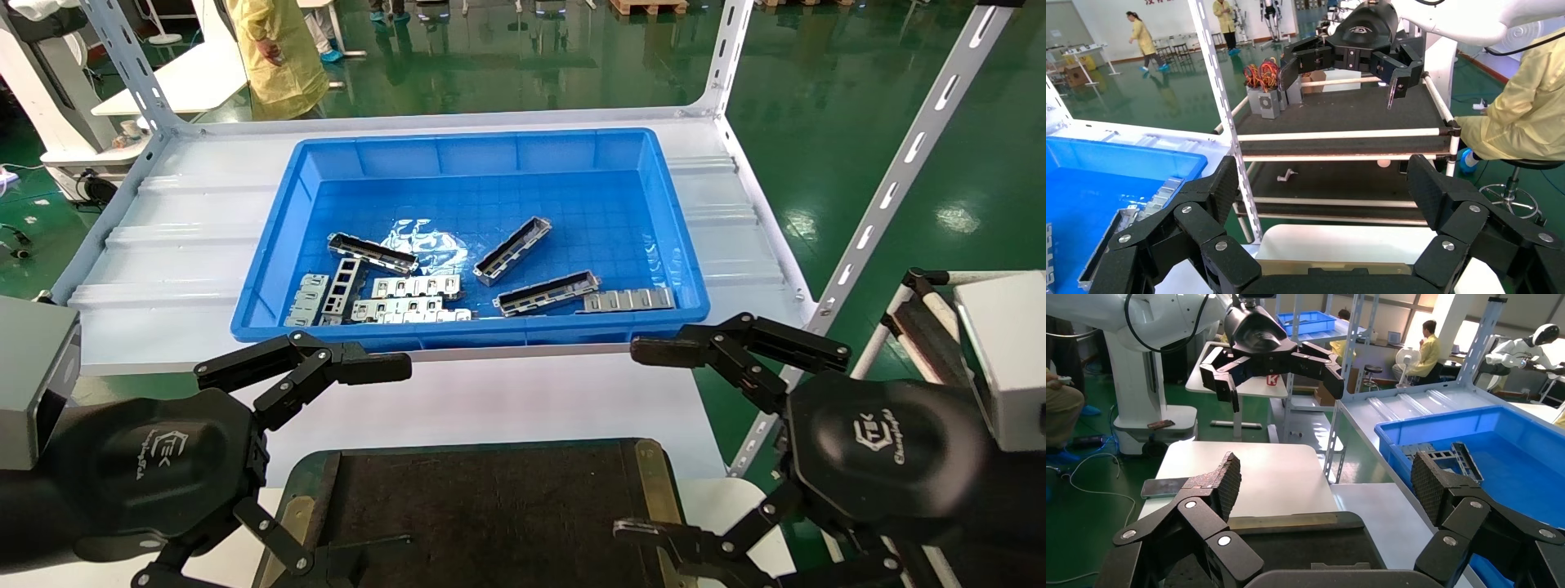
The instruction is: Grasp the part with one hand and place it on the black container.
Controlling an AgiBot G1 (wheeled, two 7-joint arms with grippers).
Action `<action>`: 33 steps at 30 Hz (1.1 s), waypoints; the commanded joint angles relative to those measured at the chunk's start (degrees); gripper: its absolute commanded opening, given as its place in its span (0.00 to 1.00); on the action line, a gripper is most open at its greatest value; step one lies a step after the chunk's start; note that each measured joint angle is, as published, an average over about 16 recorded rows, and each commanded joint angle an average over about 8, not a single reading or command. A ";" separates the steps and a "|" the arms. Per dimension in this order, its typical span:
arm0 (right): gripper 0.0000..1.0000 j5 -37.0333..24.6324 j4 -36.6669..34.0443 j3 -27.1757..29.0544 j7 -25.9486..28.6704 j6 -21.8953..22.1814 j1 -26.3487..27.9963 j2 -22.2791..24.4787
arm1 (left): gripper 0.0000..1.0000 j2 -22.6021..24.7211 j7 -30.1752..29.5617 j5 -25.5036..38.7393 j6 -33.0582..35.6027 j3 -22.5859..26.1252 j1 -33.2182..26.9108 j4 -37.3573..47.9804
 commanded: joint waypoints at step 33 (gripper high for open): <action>1.00 0.00 0.00 0.00 0.00 0.00 0.00 0.00 | 1.00 0.00 0.00 0.00 0.00 0.00 0.00 0.00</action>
